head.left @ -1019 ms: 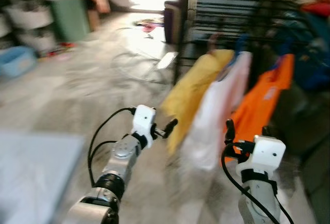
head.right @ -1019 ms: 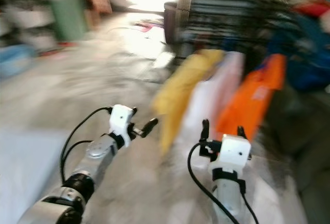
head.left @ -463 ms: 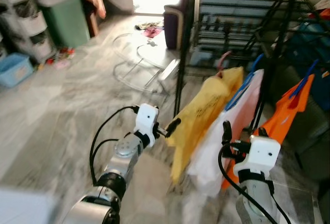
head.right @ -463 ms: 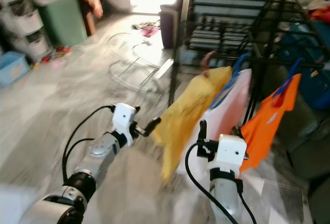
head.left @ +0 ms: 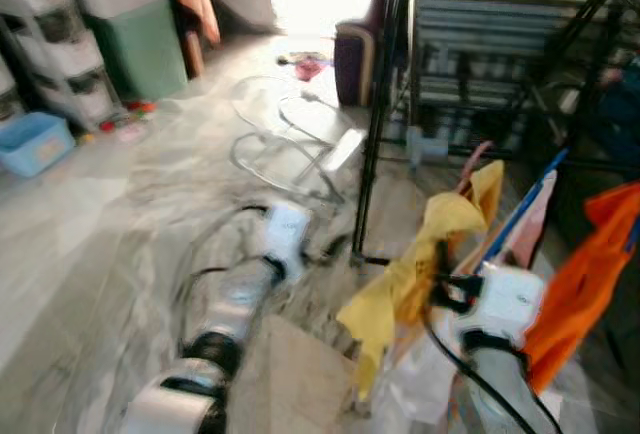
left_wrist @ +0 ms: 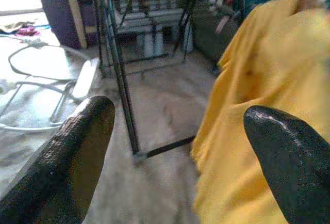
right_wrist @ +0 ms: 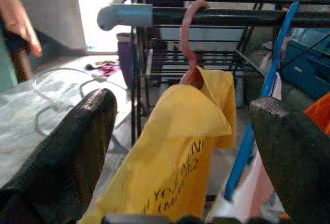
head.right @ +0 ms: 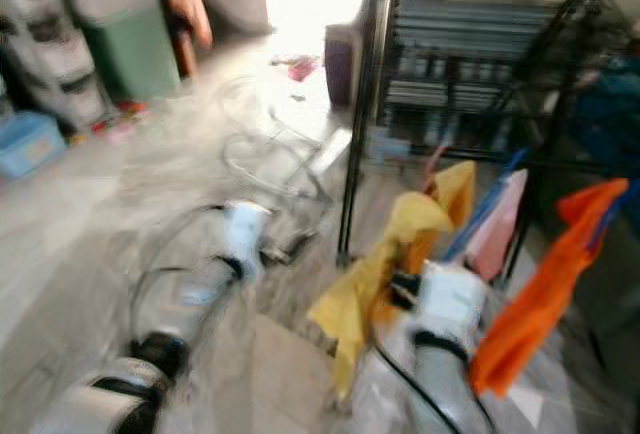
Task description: Hang hanger
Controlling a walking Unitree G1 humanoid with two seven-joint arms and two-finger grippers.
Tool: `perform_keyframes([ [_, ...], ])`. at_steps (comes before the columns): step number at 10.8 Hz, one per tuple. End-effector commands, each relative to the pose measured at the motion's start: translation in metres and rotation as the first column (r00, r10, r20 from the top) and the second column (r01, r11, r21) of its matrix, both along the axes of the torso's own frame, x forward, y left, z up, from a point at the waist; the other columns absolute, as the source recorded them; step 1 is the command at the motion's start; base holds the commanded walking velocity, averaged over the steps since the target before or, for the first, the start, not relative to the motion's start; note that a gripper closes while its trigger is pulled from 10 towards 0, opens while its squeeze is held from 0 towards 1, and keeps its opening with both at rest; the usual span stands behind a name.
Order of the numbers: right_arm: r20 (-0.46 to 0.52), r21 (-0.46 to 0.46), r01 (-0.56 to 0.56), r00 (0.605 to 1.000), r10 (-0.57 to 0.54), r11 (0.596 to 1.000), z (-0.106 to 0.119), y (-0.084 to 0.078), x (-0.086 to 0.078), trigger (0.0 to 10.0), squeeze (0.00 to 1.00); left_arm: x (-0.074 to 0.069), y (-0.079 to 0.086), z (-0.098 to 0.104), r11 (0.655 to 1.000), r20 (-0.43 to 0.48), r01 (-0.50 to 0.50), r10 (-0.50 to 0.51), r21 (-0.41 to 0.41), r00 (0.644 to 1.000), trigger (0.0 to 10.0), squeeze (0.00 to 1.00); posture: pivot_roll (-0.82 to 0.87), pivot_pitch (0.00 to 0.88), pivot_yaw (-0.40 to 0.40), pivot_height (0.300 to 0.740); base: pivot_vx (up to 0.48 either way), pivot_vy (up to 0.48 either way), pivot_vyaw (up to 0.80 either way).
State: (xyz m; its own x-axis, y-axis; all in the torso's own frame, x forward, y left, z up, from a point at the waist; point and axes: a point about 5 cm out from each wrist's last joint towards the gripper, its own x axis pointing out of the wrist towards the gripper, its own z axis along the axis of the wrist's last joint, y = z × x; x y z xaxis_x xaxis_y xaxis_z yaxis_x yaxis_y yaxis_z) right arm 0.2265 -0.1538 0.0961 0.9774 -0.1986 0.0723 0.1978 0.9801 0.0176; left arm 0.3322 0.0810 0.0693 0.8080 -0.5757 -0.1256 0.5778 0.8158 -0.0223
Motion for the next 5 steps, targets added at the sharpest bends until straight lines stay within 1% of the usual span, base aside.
perform_keyframes([
  [1, -0.021, 0.01, 0.026, 0.999, -0.026, 1.0, -0.005, -0.0037, -0.0026, 10.0, 0.0, -0.0002, -0.0145, 0.0045, 0.999, 0.009, 0.035, -0.034, -0.021, 0.999, 10.0, 0.0, -0.08, 0.0, 0.008, 0.74, 0.334, 0.345, 0.0],
  [2, -0.022, 0.01, 0.025, 0.999, -0.024, 1.0, -0.0052, -0.004, -0.0017, 10.0, 0.0, -0.0006, -0.0149, 0.0036, 0.999, 0.008, 0.041, -0.04, -0.002, 0.999, 10.0, 0.0, -0.08, 0.0, 0.006, 0.74, 0.0, 0.0, 0.0],
  [5, -0.033, 0.022, 0.04, 0.999, -0.04, 0.999, -0.0056, -0.0086, 0.0049, 10.0, 0.0, -0.0029, -0.0157, 0.0008, 0.999, -0.001, 0.053, -0.053, 0.003, 0.999, 10.0, 0.0, -0.08, 0.0, 0.007, 0.74, 0.0, 0.0, 0.0],
])
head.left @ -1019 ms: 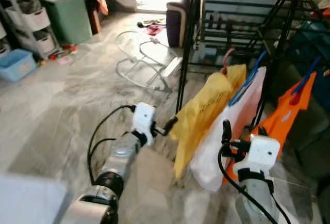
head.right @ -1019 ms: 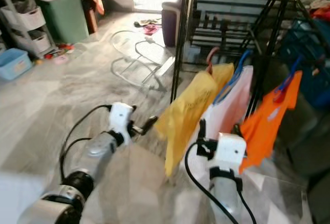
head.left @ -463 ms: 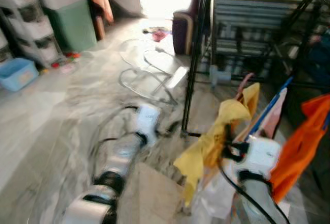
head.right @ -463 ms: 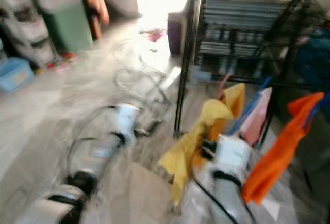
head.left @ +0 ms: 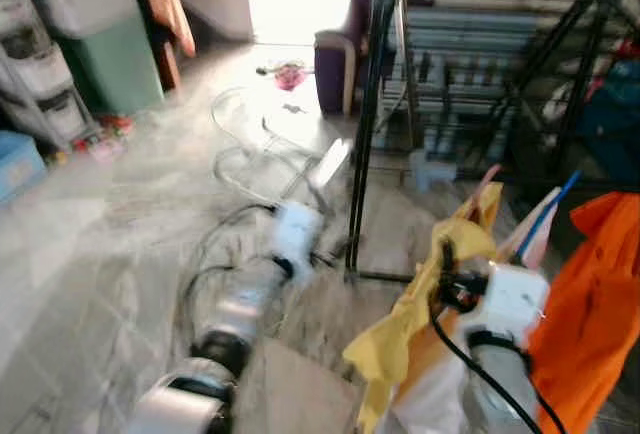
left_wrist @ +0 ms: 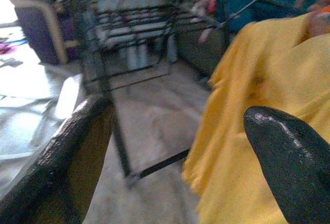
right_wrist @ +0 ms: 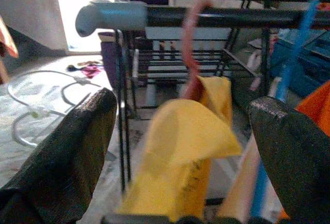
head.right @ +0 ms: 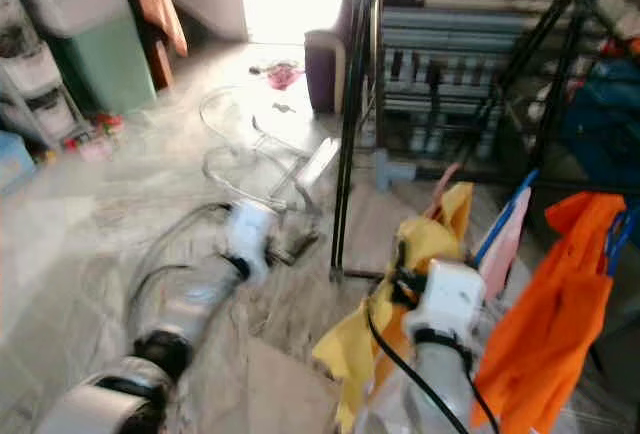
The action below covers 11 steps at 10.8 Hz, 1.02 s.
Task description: Hang hanger
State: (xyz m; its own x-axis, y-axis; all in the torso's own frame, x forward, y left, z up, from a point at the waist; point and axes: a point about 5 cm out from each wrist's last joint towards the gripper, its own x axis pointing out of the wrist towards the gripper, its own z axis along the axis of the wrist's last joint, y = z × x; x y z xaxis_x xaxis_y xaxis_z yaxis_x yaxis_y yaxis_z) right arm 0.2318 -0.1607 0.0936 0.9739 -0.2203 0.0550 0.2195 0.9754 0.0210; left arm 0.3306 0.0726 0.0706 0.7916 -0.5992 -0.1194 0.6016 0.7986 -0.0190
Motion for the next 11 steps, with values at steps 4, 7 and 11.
perform_keyframes([
  [4, -0.197, 0.053, -0.036, 0.979, 0.046, 0.998, -0.024, -0.002, 0.023, 10.0, 0.0, -0.005, -0.009, -0.004, 0.999, -0.019, 0.041, -0.041, 0.014, 0.999, 10.0, 0.0, -0.09, 0.0, 0.01, 0.74, 0.0, 0.0, 0.0],
  [7, -0.251, 0.168, -0.1, 0.958, 0.14, 0.981, -0.031, 0.019, 0.04, 10.0, 0.0, -0.006, -0.01, -0.006, 0.999, -0.024, 0.046, -0.046, 0.019, 0.999, 10.0, 0.0, -0.07, 0.0, 0.003, 0.74, 0.0, 0.0, 0.0],
  [11, -0.388, 0.183, -0.021, 0.917, 0.092, 0.983, -0.044, 0.013, 0.054, 10.0, 0.0, -0.008, -0.009, -0.008, 0.999, -0.029, 0.047, -0.046, 0.026, 0.999, 10.0, 0.0, -0.06, 0.0, -0.003, 0.74, 0.0, 0.0, 0.0],
])
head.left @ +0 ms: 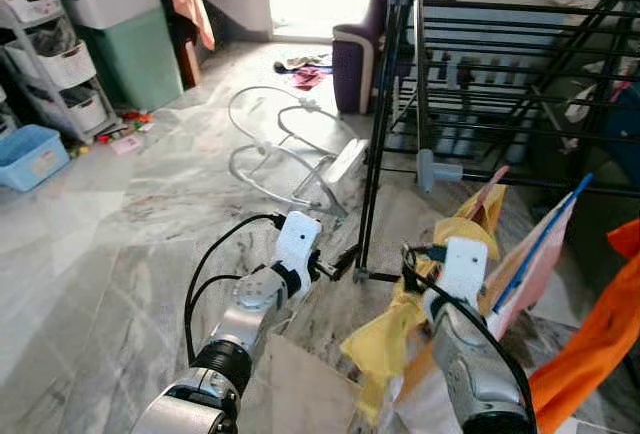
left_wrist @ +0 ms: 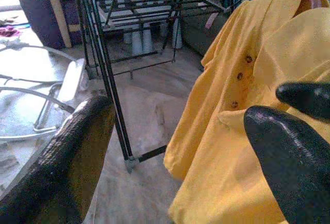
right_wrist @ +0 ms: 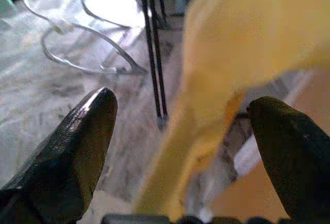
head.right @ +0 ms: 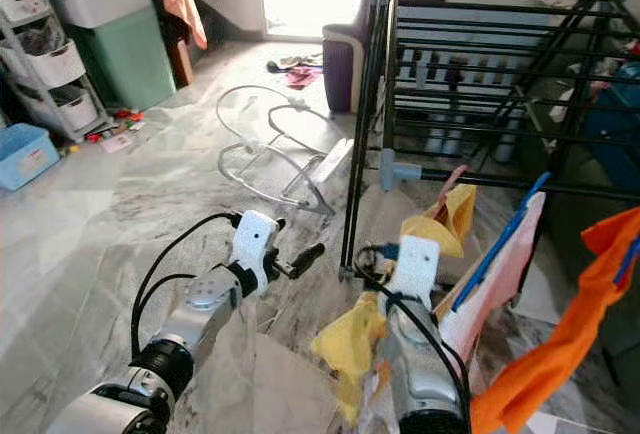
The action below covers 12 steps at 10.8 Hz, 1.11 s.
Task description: Hang hanger
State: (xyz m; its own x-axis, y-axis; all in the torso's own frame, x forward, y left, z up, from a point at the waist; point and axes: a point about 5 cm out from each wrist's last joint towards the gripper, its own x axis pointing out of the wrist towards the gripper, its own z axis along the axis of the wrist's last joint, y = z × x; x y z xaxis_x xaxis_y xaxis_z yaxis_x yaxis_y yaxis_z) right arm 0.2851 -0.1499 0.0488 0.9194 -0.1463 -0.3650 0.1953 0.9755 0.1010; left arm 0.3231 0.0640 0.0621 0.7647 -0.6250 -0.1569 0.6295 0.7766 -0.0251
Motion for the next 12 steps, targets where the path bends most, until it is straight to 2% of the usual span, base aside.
perform_keyframes([
  [1, -0.037, -0.005, 0.031, 0.999, -0.031, 0.999, -0.004, -0.002, -0.002, 10.0, 0.0, -0.001, 0.001, 0.0, 1.0, 0.001, 0.005, -0.005, 0.012, 1.0, 10.0, 0.0, -0.06, 0.0, -0.006, 0.74, 0.0, 0.0, 0.0],
  [4, -0.085, -0.01, 0.053, 0.995, -0.053, 0.999, -0.016, -0.01, -0.008, 10.0, 0.0, -0.001, -0.001, -0.001, 1.0, -0.004, 0.008, -0.008, 0.014, 1.0, 10.0, 0.0, -0.07, 0.0, -0.002, 0.74, 0.0, 0.0, 0.0],
  [5, -0.098, 0.0, 0.069, 0.993, -0.068, 0.998, -0.021, -0.017, -0.013, 0.0, 0.0, -0.001, -0.003, 0.0, 1.0, -0.004, 0.013, -0.013, 0.015, 1.0, 10.0, 0.0, -0.07, 0.0, 0.004, 0.74, 0.0, 0.0, 0.0],
  [8, -0.127, -0.017, 0.11, 0.986, -0.111, 0.994, -0.028, -0.029, -0.022, 0.0, 0.0, 0.0, -0.004, 0.0, 1.0, -0.006, 0.019, -0.019, 0.018, 1.0, 10.0, 0.0, -0.08, 0.0, 0.008, 0.74, 0.0, 0.0, 0.0],
  [10, -0.107, -0.118, 0.107, 0.987, -0.12, 0.987, -0.024, -0.037, -0.027, 0.0, 0.0, 0.0, -0.005, 0.0, 1.0, -0.005, 0.023, -0.023, 0.019, 1.0, 10.0, 0.0, -0.08, 0.0, 0.007, 0.74, 0.0, 0.0, 0.0],
  [11, -0.098, -0.131, 0.095, 0.989, -0.108, 0.987, -0.024, -0.038, -0.028, 10.0, 0.0, 0.0, -0.004, 0.0, 1.0, -0.006, 0.02, -0.02, 0.02, 1.0, 10.0, 0.0, -0.07, 0.0, 0.006, 0.74, 0.0, 0.0, 0.0],
  [12, -0.087, -0.145, 0.073, 0.992, -0.086, 0.987, -0.022, -0.038, -0.026, 10.0, 0.0, 0.0, -0.005, 0.0, 1.0, -0.007, 0.02, -0.02, 0.02, 1.0, 10.0, 0.0, -0.07, 0.0, 0.006, 0.74, 0.0, 0.0, 0.0],
])
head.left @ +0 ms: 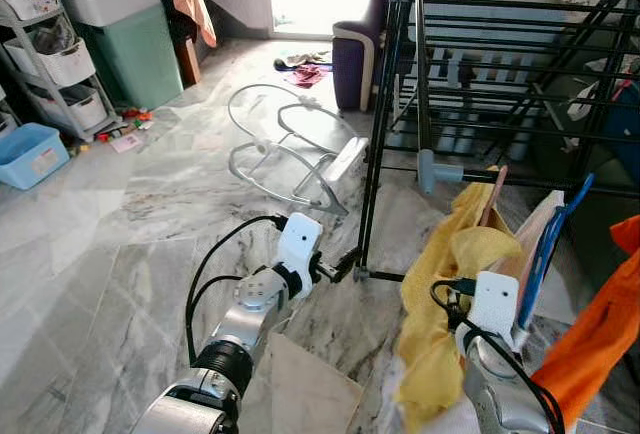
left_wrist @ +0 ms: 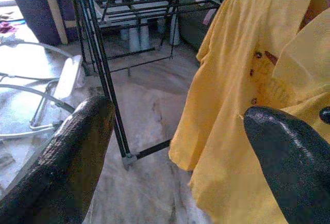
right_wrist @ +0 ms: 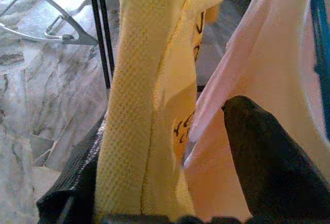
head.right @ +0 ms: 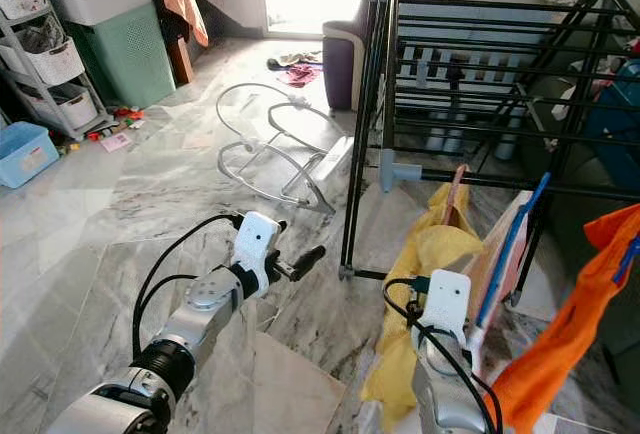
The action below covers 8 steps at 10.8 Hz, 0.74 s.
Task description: Hang hanger
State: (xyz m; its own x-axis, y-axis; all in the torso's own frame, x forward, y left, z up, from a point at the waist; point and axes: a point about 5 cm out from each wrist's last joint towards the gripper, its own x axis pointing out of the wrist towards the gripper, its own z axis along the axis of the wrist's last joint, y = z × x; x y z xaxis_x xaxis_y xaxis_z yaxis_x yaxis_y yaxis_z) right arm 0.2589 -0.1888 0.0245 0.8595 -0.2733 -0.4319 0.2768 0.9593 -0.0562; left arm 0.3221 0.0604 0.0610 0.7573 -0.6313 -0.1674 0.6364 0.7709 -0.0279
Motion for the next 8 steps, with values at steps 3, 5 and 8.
perform_keyframes([
  [3, 0.069, -0.059, -0.048, 0.996, 0.052, 0.997, 0.02, -0.003, 0.021, 10.0, 1.0, 0.002, -0.001, 0.002, 1.0, 0.003, 0.007, -0.007, 0.013, 1.0, 10.0, 0.0, -0.06, 0.0, 0.004, 0.74, 0.0, 0.0, 0.0],
  [5, 0.069, -0.102, -0.064, 0.995, 0.071, 0.993, 0.026, -0.007, 0.03, 10.0, 1.0, 0.002, 0.0, 0.001, 1.0, -0.001, -0.001, 0.001, 0.014, 1.0, 10.0, 0.0, -0.06, 0.0, -0.001, 0.74, 0.0, 0.0, 0.0],
  [8, 0.078, -0.035, -0.084, 0.993, 0.086, 0.996, 0.034, -0.007, 0.05, 10.0, 0.72, 0.002, -0.001, 0.001, 1.0, -0.007, -0.001, 0.001, 0.015, 1.0, 10.0, 0.0, -0.06, 0.0, 0.0, 0.74, 0.0, 0.0, 0.0],
])
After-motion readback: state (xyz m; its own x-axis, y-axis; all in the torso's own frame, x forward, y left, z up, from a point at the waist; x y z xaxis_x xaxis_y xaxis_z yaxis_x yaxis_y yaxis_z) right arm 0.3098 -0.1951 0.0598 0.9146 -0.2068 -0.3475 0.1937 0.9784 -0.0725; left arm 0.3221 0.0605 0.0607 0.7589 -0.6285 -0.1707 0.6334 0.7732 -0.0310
